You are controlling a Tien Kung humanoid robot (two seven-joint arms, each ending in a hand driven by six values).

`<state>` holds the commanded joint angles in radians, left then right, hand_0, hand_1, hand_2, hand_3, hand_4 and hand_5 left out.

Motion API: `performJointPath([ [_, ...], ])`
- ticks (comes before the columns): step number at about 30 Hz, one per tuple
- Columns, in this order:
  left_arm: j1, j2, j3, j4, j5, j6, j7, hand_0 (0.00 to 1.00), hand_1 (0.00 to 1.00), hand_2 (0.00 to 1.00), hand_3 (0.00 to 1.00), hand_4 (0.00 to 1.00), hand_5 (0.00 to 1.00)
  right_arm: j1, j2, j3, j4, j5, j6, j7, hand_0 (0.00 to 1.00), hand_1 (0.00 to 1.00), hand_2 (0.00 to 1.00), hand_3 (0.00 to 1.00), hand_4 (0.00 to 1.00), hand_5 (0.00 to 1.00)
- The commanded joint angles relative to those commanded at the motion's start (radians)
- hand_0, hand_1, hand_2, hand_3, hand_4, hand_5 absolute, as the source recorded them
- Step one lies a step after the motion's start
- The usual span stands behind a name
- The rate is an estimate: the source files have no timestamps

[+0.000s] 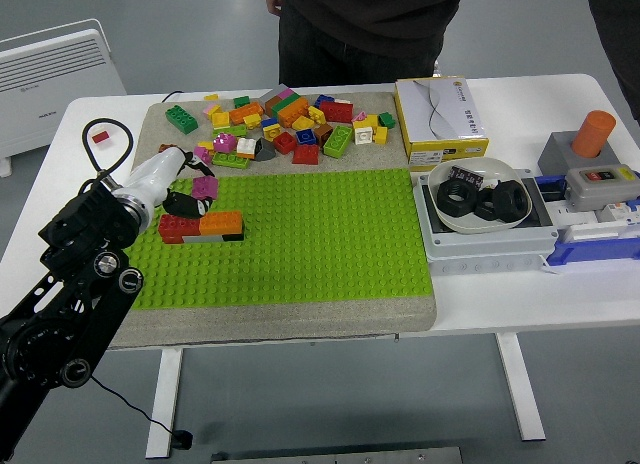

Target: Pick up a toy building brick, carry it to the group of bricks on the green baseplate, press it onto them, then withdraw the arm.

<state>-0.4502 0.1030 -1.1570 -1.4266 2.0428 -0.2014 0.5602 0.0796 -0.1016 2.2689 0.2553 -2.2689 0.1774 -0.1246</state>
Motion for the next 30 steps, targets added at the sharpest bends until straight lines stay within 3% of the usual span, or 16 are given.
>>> performJointPath([
  [6,0.02,-0.025,0.054,-0.035,0.041,0.025,0.025,0.926,0.888,0.821,0.277,0.539,0.013,-0.002,0.001,0.0,0.0,0.0,0.0,-0.002,0.671,0.632,0.675,0.696,0.702,0.971],
  [19,0.001,-0.051,0.094,0.08,0.078,0.045,0.029,0.923,0.895,0.835,0.269,0.513,0.007,0.0,0.002,0.0,-0.002,0.0,0.0,-0.004,0.671,0.632,0.675,0.697,0.702,0.968],
  [30,-0.029,-0.052,0.11,0.141,0.102,0.053,0.019,0.921,0.896,0.834,0.266,0.499,0.002,0.005,0.0,0.0,-0.003,0.0,-0.001,-0.005,0.671,0.633,0.677,0.697,0.703,0.965],
])
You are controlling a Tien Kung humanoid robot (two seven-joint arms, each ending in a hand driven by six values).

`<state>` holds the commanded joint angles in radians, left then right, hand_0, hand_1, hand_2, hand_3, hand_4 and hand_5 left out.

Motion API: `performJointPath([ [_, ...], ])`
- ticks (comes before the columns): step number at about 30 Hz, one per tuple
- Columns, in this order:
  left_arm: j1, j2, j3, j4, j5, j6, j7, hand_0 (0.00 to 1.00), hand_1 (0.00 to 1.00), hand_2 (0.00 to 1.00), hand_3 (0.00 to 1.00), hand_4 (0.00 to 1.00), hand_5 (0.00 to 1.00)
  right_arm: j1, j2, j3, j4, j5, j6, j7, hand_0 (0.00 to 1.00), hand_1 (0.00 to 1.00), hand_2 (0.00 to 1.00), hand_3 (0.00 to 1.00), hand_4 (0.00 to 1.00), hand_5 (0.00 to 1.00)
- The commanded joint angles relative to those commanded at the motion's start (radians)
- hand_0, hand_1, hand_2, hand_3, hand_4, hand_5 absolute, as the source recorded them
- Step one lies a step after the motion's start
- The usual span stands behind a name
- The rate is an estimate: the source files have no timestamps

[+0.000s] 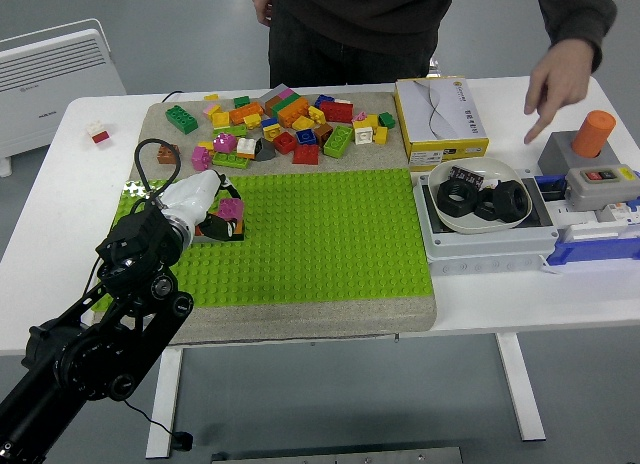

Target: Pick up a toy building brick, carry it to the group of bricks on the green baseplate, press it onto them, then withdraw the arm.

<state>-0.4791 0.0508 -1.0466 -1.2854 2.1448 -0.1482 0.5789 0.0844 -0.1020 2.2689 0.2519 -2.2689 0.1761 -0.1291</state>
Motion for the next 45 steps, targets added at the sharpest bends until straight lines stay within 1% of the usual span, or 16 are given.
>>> performJointPath([
  [6,-0.007,0.002,0.003,0.013,0.01,-0.003,-0.002,0.922,0.897,0.833,0.264,0.492,0.002,0.001,-0.002,0.0,0.0,0.0,0.0,0.0,0.672,0.633,0.675,0.698,0.704,0.966],
  [15,-0.009,0.003,0.009,0.008,0.009,-0.014,0.001,0.923,0.897,0.826,0.262,0.482,0.002,0.001,-0.004,0.0,0.001,0.0,0.0,-0.001,0.672,0.63,0.677,0.698,0.707,0.964],
  [21,-0.006,0.0,0.009,-0.002,0.012,-0.02,0.006,0.922,0.898,0.824,0.259,0.479,0.002,0.0,-0.004,0.0,0.001,0.0,0.0,-0.002,0.672,0.633,0.676,0.699,0.707,0.963],
  [45,-0.004,-0.013,0.008,0.008,0.042,-0.039,0.024,0.92,0.895,0.808,0.252,0.466,0.006,-0.002,-0.001,0.0,0.001,0.0,0.0,-0.002,0.673,0.633,0.677,0.7,0.709,0.962],
])
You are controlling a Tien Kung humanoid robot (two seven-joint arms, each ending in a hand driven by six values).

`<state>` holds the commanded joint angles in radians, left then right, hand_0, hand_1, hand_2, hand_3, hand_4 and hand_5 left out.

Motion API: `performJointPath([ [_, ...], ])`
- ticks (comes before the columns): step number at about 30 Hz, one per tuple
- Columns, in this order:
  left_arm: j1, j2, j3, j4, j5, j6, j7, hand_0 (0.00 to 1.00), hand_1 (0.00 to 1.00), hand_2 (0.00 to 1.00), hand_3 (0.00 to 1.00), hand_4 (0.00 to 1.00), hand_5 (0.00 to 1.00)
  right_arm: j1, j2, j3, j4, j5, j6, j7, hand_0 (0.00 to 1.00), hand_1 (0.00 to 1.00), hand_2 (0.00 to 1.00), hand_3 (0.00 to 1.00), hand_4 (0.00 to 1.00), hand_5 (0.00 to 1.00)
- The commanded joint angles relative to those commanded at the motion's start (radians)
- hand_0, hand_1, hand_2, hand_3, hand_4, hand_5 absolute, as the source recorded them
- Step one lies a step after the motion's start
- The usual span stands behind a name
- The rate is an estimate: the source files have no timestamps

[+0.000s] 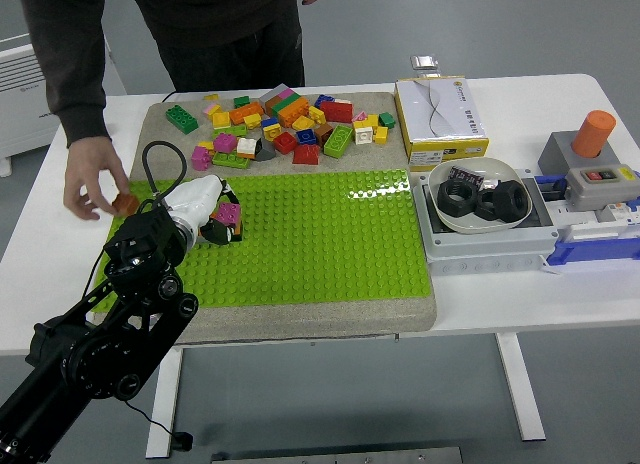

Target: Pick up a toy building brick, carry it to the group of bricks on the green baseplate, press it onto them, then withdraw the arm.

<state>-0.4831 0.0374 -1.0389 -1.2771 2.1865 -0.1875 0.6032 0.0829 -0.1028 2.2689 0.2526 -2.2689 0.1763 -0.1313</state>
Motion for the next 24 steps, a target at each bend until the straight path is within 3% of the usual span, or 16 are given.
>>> performJointPath([
  [13,0.002,0.006,0.001,-0.051,0.051,-0.006,0.012,0.92,0.892,0.801,0.249,0.461,0.006,-0.002,0.001,0.0,0.002,0.0,0.001,-0.001,0.673,0.633,0.677,0.7,0.711,0.961],
  [24,0.008,0.001,-0.016,-0.038,0.061,-0.028,0.022,0.917,0.882,0.78,0.248,0.457,0.006,-0.01,0.001,0.0,0.006,0.0,0.002,-0.004,0.673,0.632,0.678,0.698,0.711,0.962],
])
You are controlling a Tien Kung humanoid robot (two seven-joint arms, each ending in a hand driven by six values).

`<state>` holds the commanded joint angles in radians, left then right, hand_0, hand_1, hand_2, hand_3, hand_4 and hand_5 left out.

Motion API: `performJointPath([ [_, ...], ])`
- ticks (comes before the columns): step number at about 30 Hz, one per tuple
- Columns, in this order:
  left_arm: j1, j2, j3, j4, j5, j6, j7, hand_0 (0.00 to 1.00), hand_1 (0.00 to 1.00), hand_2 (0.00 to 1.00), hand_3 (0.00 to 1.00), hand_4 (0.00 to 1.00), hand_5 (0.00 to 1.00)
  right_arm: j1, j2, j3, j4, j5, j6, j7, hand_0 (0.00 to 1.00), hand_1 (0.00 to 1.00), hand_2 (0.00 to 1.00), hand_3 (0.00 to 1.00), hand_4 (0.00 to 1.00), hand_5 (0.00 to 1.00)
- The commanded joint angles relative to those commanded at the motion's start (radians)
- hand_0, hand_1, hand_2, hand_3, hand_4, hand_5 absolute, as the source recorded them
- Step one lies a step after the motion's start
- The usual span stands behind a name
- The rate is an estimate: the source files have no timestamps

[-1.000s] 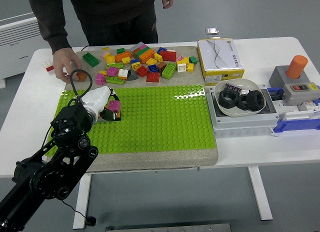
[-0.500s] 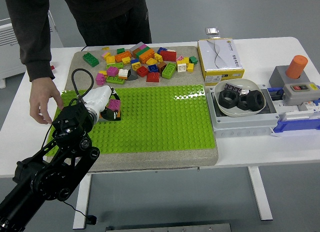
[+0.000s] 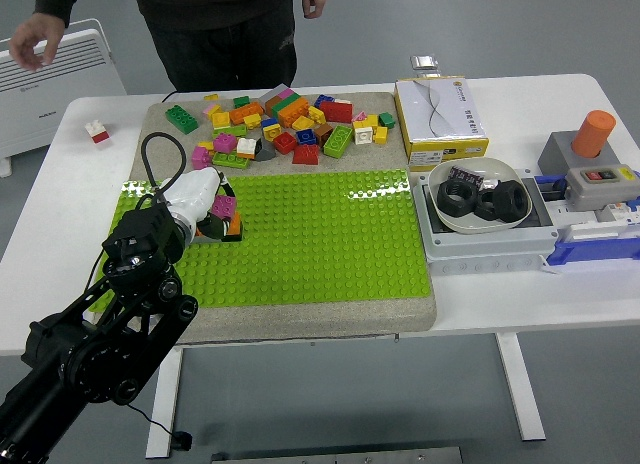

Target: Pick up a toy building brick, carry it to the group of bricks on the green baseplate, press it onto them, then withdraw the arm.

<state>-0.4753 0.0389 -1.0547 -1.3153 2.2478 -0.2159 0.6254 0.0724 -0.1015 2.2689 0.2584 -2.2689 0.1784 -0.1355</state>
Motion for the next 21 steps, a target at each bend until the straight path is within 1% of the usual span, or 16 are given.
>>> performJointPath([
  [12,-0.005,-0.021,-0.014,0.033,-0.013,0.006,0.004,0.913,0.872,0.768,0.247,0.46,0.014,-0.001,0.001,0.0,0.002,0.0,0.002,-0.002,0.673,0.632,0.678,0.699,0.713,0.966],
  [21,-0.005,-0.024,-0.013,0.034,-0.012,0.006,0.008,0.909,0.867,0.763,0.245,0.458,0.017,-0.003,0.0,0.0,0.004,0.0,0.003,-0.005,0.673,0.631,0.678,0.699,0.712,0.966],
])
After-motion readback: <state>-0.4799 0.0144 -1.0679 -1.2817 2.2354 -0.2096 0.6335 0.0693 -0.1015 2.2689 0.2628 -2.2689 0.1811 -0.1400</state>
